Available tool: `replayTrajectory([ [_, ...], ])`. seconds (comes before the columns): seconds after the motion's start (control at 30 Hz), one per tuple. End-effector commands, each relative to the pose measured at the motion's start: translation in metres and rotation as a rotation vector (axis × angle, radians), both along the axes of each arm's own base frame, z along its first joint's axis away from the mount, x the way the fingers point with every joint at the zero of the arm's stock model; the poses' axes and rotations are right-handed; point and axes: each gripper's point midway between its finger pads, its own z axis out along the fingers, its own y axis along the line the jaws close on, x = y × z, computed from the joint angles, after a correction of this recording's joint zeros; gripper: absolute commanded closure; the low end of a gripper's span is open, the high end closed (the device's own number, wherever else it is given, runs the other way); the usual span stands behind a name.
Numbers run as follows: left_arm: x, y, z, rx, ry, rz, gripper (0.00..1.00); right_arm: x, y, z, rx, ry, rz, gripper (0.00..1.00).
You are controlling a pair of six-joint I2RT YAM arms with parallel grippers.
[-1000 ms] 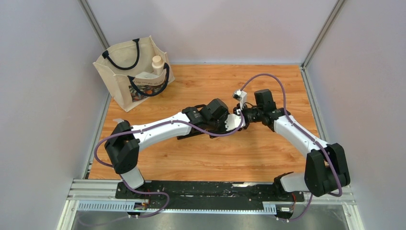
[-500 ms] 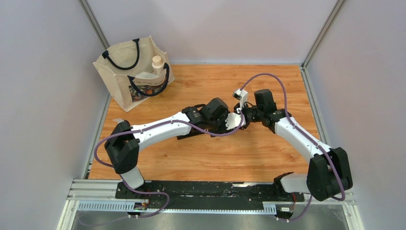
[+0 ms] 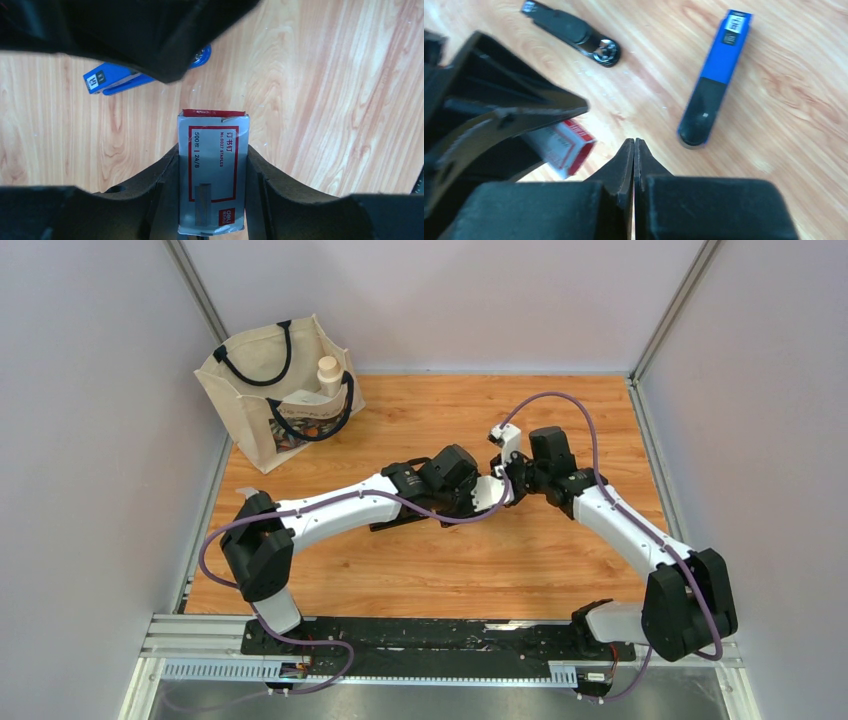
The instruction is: Load the staples into the stapler
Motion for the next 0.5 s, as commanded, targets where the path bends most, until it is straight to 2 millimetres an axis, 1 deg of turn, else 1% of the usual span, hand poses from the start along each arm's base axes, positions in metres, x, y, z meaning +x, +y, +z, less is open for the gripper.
replayTrajectory([
  [0.0, -0.009, -0.009, 0.013, -0.056, 0.024, -0.016, 0.77, 0.029, -0.016, 0.011, -0.064, -0.130, -0.090, 1.00],
  [0.07, -0.009, -0.009, 0.012, -0.055, 0.025, -0.016, 0.80, 0.028, -0.015, 0.011, -0.063, -0.128, -0.086, 1.00],
  [0.13, -0.009, -0.010, 0.012, -0.056, 0.024, -0.016, 0.80, 0.026, -0.013, 0.011, -0.055, -0.120, -0.073, 1.00],
  [0.2, -0.008, -0.010, 0.013, -0.056, 0.022, -0.014, 0.80, 0.017, -0.005, 0.013, -0.010, -0.092, -0.017, 1.00],
  [0.23, -0.008, -0.009, 0.012, -0.055, 0.021, -0.013, 0.80, 0.012, -0.001, 0.015, 0.009, -0.079, 0.014, 0.98],
  [0.3, -0.008, -0.008, 0.012, -0.055, 0.019, -0.012, 0.80, -0.003, 0.008, 0.017, 0.053, -0.039, 0.101, 0.88],
  [0.37, -0.008, -0.008, 0.012, -0.055, 0.020, -0.011, 0.80, -0.013, 0.014, 0.021, 0.086, -0.021, 0.163, 0.75],
  [0.4, -0.007, -0.007, 0.013, -0.057, 0.019, -0.008, 0.80, -0.017, 0.015, 0.022, 0.095, -0.017, 0.183, 0.71],
  [0.47, -0.006, -0.006, 0.014, -0.059, 0.017, -0.005, 0.80, -0.019, 0.016, 0.023, 0.104, -0.015, 0.199, 0.66],
])
